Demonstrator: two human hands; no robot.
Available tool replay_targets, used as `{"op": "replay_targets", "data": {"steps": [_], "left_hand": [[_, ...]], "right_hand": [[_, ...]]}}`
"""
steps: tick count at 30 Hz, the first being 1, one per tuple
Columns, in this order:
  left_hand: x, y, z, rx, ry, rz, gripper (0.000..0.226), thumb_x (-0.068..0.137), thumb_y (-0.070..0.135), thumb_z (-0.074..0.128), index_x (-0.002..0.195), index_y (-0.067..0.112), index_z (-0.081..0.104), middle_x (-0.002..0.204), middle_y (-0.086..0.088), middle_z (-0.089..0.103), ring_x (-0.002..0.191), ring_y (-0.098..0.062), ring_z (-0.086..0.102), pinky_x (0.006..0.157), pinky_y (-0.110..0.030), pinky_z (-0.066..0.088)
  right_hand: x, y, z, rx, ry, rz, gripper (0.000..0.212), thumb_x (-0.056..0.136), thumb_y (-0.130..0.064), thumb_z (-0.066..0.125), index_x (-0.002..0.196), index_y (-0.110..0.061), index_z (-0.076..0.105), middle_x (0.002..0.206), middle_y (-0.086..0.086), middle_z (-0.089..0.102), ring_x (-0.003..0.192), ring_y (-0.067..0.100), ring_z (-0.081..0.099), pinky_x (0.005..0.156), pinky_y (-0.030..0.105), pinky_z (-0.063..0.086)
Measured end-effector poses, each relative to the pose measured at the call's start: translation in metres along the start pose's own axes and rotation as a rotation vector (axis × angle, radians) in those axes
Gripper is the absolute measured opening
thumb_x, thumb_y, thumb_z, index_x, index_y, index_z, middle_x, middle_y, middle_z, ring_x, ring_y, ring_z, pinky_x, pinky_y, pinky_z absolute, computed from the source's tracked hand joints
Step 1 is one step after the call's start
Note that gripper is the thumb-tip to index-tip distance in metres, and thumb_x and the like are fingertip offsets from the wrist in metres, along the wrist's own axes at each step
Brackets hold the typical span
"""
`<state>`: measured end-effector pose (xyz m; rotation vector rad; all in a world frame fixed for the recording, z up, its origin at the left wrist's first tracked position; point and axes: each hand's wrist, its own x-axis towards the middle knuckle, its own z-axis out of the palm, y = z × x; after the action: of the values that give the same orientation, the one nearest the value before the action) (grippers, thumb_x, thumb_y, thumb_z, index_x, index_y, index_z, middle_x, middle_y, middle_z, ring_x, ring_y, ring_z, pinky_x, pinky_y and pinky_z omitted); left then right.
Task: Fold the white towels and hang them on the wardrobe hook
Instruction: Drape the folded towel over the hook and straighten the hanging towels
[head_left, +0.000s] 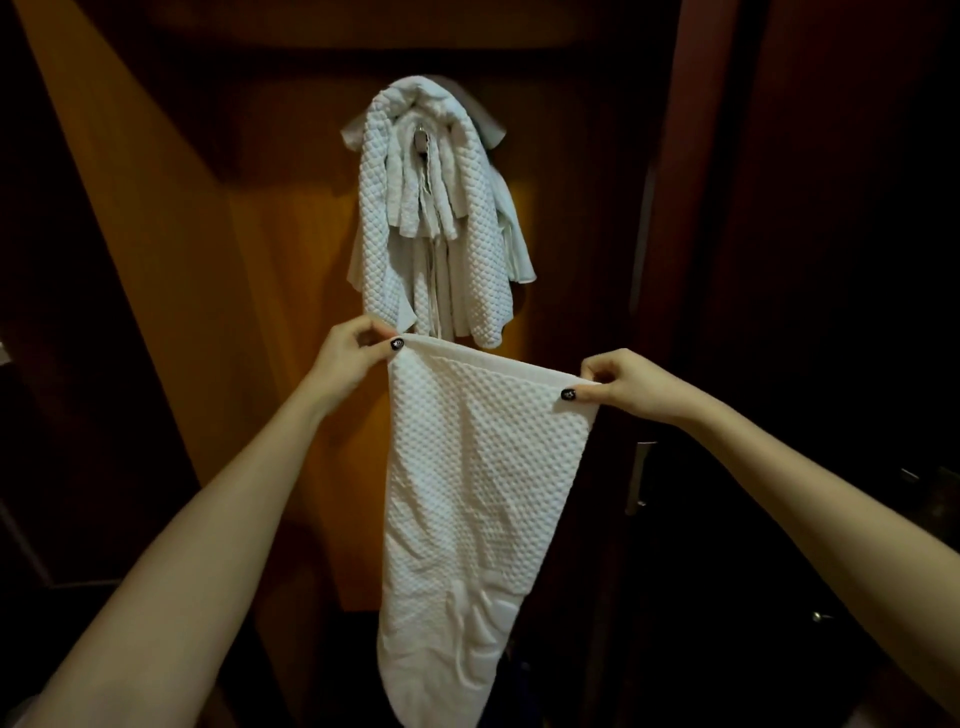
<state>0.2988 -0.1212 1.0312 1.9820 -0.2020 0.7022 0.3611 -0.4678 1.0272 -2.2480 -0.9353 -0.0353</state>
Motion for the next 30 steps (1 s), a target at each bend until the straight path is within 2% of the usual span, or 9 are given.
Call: {"op": "replay_targets", "data": {"steps": [4, 10, 12, 15, 17, 20, 23, 27, 30], "left_hand": [[-0.003, -0.001, -0.007, 0.002, 0.014, 0.000, 0.022, 0.083, -0.003, 0.067, 0.076, 0.017, 0.063, 0.077, 0.002, 0.060, 0.065, 0.008, 0.056, 0.063, -0.006, 0.042], [-0.008, -0.003, -0.017, -0.013, -0.046, -0.037, 0.023, 0.082, -0.004, 0.068, 0.075, 0.017, 0.063, 0.073, 0.005, 0.063, 0.063, 0.006, 0.058, 0.058, -0.008, 0.044], [-0.007, 0.001, -0.021, 0.003, -0.101, -0.054, 0.024, 0.081, -0.005, 0.068, 0.078, 0.018, 0.062, 0.072, 0.008, 0.064, 0.062, 0.005, 0.058, 0.056, -0.010, 0.045], [-0.008, 0.009, -0.015, 0.024, -0.144, -0.075, 0.030, 0.081, -0.010, 0.064, 0.081, 0.020, 0.059, 0.078, -0.002, 0.060, 0.064, -0.007, 0.059, 0.056, -0.019, 0.051], [-0.011, 0.013, -0.002, 0.062, -0.138, -0.102, 0.027, 0.081, -0.011, 0.060, 0.079, 0.016, 0.062, 0.081, -0.006, 0.059, 0.063, -0.015, 0.059, 0.053, -0.023, 0.052], [-0.019, 0.014, 0.019, 0.070, -0.087, -0.203, 0.018, 0.083, -0.011, 0.058, 0.084, 0.003, 0.069, 0.086, -0.013, 0.062, 0.062, -0.022, 0.058, 0.052, -0.024, 0.051], [-0.029, 0.016, 0.037, -0.062, -0.036, -0.297, 0.019, 0.086, -0.011, 0.056, 0.097, -0.004, 0.070, 0.087, -0.015, 0.064, 0.061, -0.019, 0.058, 0.051, -0.019, 0.049], [-0.034, 0.027, 0.061, -0.157, -0.048, -0.265, 0.021, 0.087, -0.008, 0.058, 0.094, 0.005, 0.072, 0.082, -0.010, 0.067, 0.062, -0.012, 0.059, 0.057, -0.019, 0.052], [-0.034, 0.035, 0.072, -0.138, -0.073, -0.199, 0.023, 0.087, -0.008, 0.058, 0.094, 0.008, 0.073, 0.072, -0.002, 0.064, 0.058, -0.008, 0.055, 0.055, -0.020, 0.049]], "right_hand": [[0.004, -0.003, 0.005, -0.137, 0.066, 0.005, 0.039, 0.090, -0.037, 0.065, 0.062, -0.016, 0.048, 0.060, -0.006, 0.046, 0.055, 0.006, 0.041, 0.054, 0.023, 0.031], [0.010, -0.009, 0.008, 0.033, 0.190, 0.055, 0.039, 0.084, -0.028, 0.072, 0.058, -0.016, 0.046, 0.056, -0.008, 0.046, 0.052, 0.004, 0.040, 0.054, 0.026, 0.033], [0.011, -0.008, 0.012, 0.044, 0.311, 0.070, 0.031, 0.083, -0.027, 0.072, 0.067, -0.014, 0.049, 0.061, -0.004, 0.051, 0.054, 0.007, 0.043, 0.051, 0.026, 0.034], [0.016, -0.012, 0.020, -0.003, 0.451, 0.076, 0.013, 0.085, -0.020, 0.065, 0.087, -0.017, 0.052, 0.064, -0.002, 0.056, 0.051, 0.005, 0.045, 0.044, 0.018, 0.033], [0.019, -0.016, 0.023, -0.025, 0.420, 0.091, 0.018, 0.086, -0.014, 0.058, 0.102, -0.024, 0.061, 0.075, -0.009, 0.064, 0.061, -0.003, 0.054, 0.056, 0.015, 0.041], [0.019, -0.016, 0.024, 0.070, 0.342, 0.188, 0.030, 0.087, -0.004, 0.052, 0.103, -0.020, 0.072, 0.099, -0.005, 0.069, 0.088, 0.009, 0.064, 0.069, 0.024, 0.052], [0.011, -0.017, 0.029, 0.291, 0.285, 0.227, 0.031, 0.087, 0.002, 0.050, 0.094, -0.017, 0.073, 0.098, 0.007, 0.069, 0.083, 0.019, 0.065, 0.067, 0.036, 0.060], [0.006, -0.031, 0.037, 0.475, 0.258, 0.215, 0.018, 0.087, 0.005, 0.057, 0.082, -0.006, 0.071, 0.088, 0.016, 0.064, 0.072, 0.017, 0.062, 0.056, 0.028, 0.058], [0.006, -0.042, 0.040, 0.553, 0.162, 0.225, 0.006, 0.086, 0.002, 0.065, 0.090, 0.001, 0.069, 0.083, 0.021, 0.063, 0.080, 0.026, 0.063, 0.076, 0.036, 0.061]]}}
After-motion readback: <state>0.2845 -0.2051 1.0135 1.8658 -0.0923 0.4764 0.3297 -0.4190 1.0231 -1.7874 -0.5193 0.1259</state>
